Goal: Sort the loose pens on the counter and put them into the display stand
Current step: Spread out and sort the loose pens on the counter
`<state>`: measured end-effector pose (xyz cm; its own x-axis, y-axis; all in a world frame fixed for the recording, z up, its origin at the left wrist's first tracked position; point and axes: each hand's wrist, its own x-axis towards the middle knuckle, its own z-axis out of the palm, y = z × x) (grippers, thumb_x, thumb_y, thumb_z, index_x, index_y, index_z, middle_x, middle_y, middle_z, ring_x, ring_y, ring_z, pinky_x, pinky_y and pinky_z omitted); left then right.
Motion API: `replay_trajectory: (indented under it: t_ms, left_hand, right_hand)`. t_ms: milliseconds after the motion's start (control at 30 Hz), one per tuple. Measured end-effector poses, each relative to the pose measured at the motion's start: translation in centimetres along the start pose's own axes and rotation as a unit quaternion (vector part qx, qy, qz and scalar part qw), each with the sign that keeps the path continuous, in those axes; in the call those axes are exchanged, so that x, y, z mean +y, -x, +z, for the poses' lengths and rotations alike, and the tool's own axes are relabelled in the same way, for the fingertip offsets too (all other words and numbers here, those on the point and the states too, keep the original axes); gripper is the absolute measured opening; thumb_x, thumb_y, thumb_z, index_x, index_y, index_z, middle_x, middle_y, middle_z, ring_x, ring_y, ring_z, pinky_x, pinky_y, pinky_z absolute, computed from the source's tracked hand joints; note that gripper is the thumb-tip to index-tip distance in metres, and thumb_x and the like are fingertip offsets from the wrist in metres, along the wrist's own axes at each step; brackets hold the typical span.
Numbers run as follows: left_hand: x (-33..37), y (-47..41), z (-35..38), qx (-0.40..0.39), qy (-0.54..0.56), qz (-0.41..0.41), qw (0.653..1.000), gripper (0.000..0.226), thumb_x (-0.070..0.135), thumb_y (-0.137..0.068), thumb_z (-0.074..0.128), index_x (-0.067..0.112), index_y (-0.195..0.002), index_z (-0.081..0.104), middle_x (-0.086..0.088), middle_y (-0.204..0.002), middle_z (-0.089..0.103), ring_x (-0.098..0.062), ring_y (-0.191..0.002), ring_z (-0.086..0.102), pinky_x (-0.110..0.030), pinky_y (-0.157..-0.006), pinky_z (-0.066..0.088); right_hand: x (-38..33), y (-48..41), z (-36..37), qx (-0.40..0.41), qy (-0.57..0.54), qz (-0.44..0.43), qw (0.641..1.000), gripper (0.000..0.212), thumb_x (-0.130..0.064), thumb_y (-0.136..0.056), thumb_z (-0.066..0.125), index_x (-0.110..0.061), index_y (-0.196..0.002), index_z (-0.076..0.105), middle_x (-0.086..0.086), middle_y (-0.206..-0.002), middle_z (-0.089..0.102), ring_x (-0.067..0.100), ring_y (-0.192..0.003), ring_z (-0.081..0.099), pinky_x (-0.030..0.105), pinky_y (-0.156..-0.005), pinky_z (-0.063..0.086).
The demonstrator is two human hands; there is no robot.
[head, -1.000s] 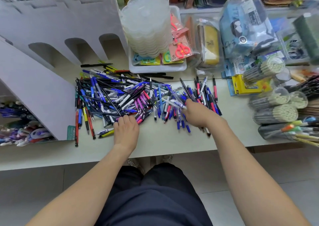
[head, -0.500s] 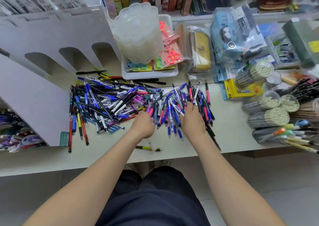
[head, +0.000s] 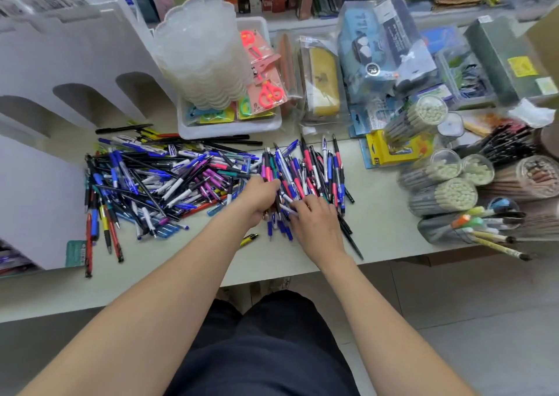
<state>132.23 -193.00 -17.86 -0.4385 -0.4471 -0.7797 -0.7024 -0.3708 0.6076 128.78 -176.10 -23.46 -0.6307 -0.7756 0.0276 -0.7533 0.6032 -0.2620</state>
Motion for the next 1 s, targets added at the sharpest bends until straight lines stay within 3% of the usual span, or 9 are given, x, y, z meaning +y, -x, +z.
replay_trajectory:
  t_ms: [133, 233, 300, 367, 467, 567, 700, 800, 1000]
  left_hand:
    - [0.5, 0.4, -0.3, 0.034, -0.011, -0.003, 0.999, 0.019, 0.017, -0.108, 0.049, 0.014, -0.089, 0.046, -0.007, -0.075, 0.04, -0.021, -0.064, 0.037, -0.035, -0.065, 0.036]
    - [-0.3, 0.0, 0.2, 0.092, -0.074, 0.006, 0.993, 0.01, 0.014, -0.108, 0.041, 0.007, -0.103, 0.045, -0.007, -0.078, 0.039, -0.02, -0.064, 0.032, -0.03, -0.058, 0.028]
    - [-1.1, -0.6, 0.8, 0.085, -0.085, 0.001, 0.993, 0.026, 0.014, -0.106, 0.043, -0.007, -0.119, 0.051, -0.01, -0.081, 0.047, -0.022, -0.064, 0.04, -0.031, -0.058, 0.037]
    - [-1.3, -0.2, 1.6, 0.063, -0.104, 0.005, 0.993, 0.046, 0.023, -0.106, 0.051, -0.008, -0.14, 0.047, -0.02, -0.096, 0.059, -0.024, -0.068, 0.05, -0.03, -0.058, 0.039]
    - [-1.7, 0.2, 2.4, 0.065, -0.188, 0.033, 0.98, 0.058, 0.032, -0.104, 0.057, -0.008, -0.142, 0.043, -0.028, -0.134, 0.057, -0.038, -0.104, 0.065, -0.03, -0.055, 0.036]
    - [-1.6, 0.9, 1.7, 0.099, -0.282, 0.08, 0.951, 0.027, 0.018, -0.1, 0.052, -0.004, -0.117, 0.055, -0.032, -0.131, 0.057, -0.043, -0.116, 0.059, -0.037, -0.058, 0.039]
    - [-2.9, 1.9, -1.3, 0.165, -0.38, 0.087, 0.906, 0.036, 0.025, -0.099, 0.062, 0.006, -0.127, 0.051, -0.02, -0.131, 0.053, -0.038, -0.104, 0.058, -0.042, -0.076, 0.045]
    - [-4.3, 2.6, -3.0, 0.12, -0.499, 0.025, 0.858, 0.053, 0.037, -0.083, 0.084, 0.015, -0.119, 0.052, -0.011, -0.123, 0.053, -0.032, -0.097, 0.061, -0.04, -0.071, 0.048]
    - [-6.9, 2.9, -3.6, 0.075, -0.639, 0.039, 0.765, 0.034, 0.01, -0.09, 0.077, 0.011, -0.121, 0.061, -0.01, -0.106, 0.06, -0.032, -0.095, 0.068, -0.037, -0.068, 0.05]
  right_hand:
    - [1.1, -0.8, 0.1, 0.018, 0.003, -0.019, 1.0, 0.005, -0.018, -0.102, 0.064, -0.014, -0.101, 0.067, 0.001, -0.092, 0.057, 0.021, -0.08, 0.048, 0.035, -0.067, 0.038]
    - [1.2, -1.8, -0.7, 0.036, -0.029, 0.004, 0.999, 0.022, -0.024, -0.11, 0.047, -0.013, -0.104, 0.065, -0.001, -0.089, 0.057, 0.019, -0.078, 0.046, 0.038, -0.07, 0.046]
    - [1.3, -2.6, -1.3, 0.072, -0.05, 0.031, 0.996, 0.023, -0.023, -0.11, 0.048, -0.011, -0.109, 0.067, 0.001, -0.087, 0.059, 0.019, -0.075, 0.049, 0.035, -0.067, 0.046]
    - [1.6, -3.6, -1.8, 0.094, -0.079, 0.074, 0.99, 0.022, -0.022, -0.109, 0.053, -0.007, -0.115, 0.068, 0.005, -0.089, 0.06, 0.021, -0.073, 0.053, 0.035, -0.063, 0.047]
    - [2.2, -4.7, -1.5, 0.028, -0.044, 0.079, 0.996, 0.02, -0.022, -0.104, 0.062, -0.007, -0.113, 0.07, 0.01, -0.096, 0.063, 0.025, -0.079, 0.057, 0.037, -0.069, 0.05]
    - [2.5, -4.9, -1.1, 0.004, -0.028, 0.07, 0.997, 0.017, -0.021, -0.1, 0.062, -0.009, -0.105, 0.073, 0.009, -0.096, 0.066, 0.025, -0.083, 0.059, 0.038, -0.073, 0.048]
    - [1.6, -5.0, -1.2, 0.03, -0.069, 0.052, 0.996, 0.021, -0.029, -0.098, 0.059, -0.012, -0.108, 0.069, 0.002, -0.096, 0.063, 0.022, -0.085, 0.059, 0.037, -0.073, 0.048]
    - [0.6, -5.3, -0.8, -0.043, -0.03, 0.034, 0.998, 0.041, -0.051, -0.092, 0.068, -0.016, -0.112, 0.063, 0.002, -0.101, 0.059, 0.02, -0.086, 0.056, 0.036, -0.074, 0.05]
    - [0.6, -5.3, -0.7, -0.026, -0.053, 0.022, 0.998, 0.041, -0.038, -0.094, 0.071, -0.012, -0.125, 0.062, 0.004, -0.104, 0.061, 0.021, -0.09, 0.058, 0.036, -0.075, 0.051]
